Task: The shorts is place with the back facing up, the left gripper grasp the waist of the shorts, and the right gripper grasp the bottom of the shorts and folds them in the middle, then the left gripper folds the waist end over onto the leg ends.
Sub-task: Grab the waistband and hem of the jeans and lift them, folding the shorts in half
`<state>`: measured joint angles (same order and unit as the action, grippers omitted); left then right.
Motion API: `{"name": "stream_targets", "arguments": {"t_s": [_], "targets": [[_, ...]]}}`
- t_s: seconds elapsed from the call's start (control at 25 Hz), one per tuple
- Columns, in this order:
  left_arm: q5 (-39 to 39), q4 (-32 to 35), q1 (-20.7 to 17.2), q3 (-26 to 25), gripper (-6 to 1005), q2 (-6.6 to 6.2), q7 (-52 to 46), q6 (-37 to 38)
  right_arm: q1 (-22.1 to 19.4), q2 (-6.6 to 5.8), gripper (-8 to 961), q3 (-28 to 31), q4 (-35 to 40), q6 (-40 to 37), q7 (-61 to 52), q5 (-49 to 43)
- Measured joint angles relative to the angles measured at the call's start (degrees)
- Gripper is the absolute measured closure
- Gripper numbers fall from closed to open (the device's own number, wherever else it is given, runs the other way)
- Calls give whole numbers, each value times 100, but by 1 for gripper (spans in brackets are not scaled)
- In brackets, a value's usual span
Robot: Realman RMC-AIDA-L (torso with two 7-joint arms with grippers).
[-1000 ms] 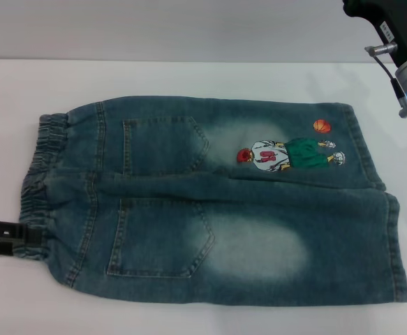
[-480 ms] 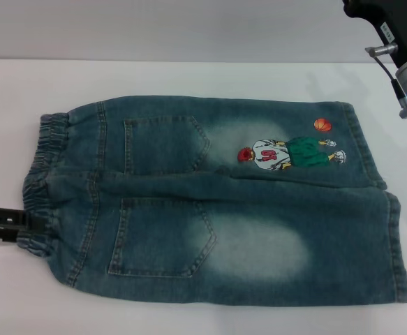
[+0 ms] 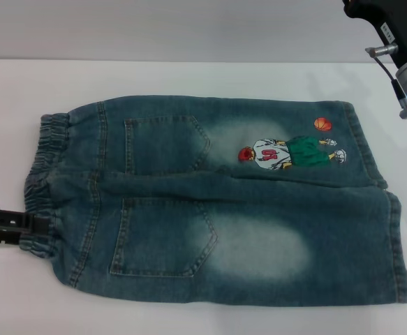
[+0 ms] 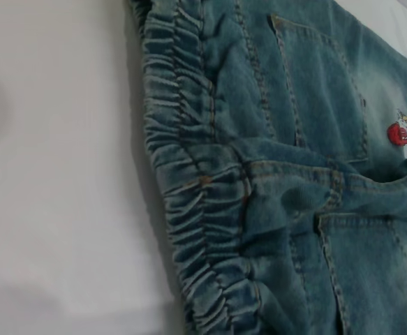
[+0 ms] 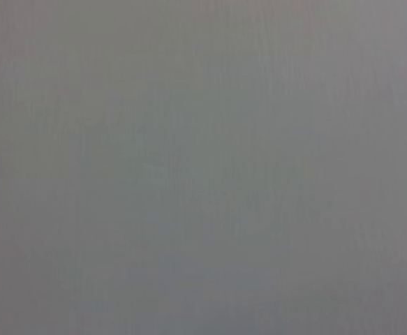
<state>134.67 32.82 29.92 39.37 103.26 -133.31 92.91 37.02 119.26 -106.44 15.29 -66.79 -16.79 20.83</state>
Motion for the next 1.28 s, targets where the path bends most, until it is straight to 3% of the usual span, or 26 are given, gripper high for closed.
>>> {"name": "stream_targets", "arguments": {"t_s": [0.8, 1.28], "targets": [[80, -1, 15, 17, 154, -25, -81, -104, 2, 0, 333, 10, 0, 16, 0, 0], [177, 47, 176, -6, 155, -249, -546, 75, 4, 0, 333, 16, 0, -9, 1, 0]]}}
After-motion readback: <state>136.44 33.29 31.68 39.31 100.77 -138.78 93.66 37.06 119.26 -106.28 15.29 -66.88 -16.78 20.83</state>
